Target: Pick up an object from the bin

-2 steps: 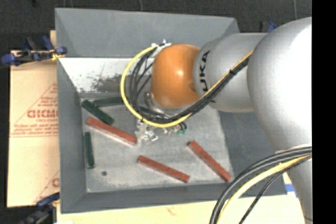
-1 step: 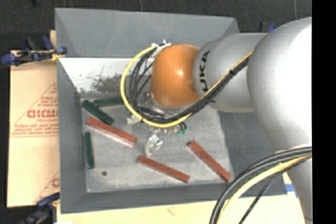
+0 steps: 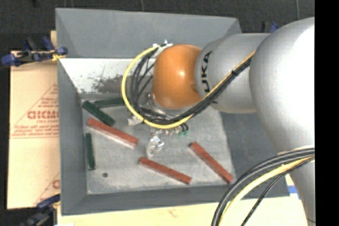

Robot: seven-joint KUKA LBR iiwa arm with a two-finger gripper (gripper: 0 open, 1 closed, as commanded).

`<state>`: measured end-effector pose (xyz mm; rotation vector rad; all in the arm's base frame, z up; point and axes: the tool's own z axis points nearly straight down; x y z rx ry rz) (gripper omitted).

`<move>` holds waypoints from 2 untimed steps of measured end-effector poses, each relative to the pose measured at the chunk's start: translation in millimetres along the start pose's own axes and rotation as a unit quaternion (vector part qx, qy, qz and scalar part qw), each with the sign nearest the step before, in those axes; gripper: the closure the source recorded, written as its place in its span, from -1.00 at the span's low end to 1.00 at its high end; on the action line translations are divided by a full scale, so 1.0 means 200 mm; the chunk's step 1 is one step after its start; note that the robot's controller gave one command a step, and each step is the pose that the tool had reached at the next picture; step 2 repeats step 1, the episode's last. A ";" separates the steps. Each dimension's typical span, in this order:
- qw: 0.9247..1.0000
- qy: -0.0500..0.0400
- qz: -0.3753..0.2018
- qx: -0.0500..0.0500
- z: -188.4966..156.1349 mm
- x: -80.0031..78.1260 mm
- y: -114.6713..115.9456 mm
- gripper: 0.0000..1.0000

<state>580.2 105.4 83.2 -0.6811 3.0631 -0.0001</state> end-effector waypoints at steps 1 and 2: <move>0.998 0.002 0.059 0.001 0.02 -0.17 0.33 1.00; 0.998 0.002 0.059 0.001 0.02 -0.17 0.33 1.00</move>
Offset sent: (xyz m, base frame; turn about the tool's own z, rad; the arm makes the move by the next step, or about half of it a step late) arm 0.0000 0.0000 0.0000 0.0000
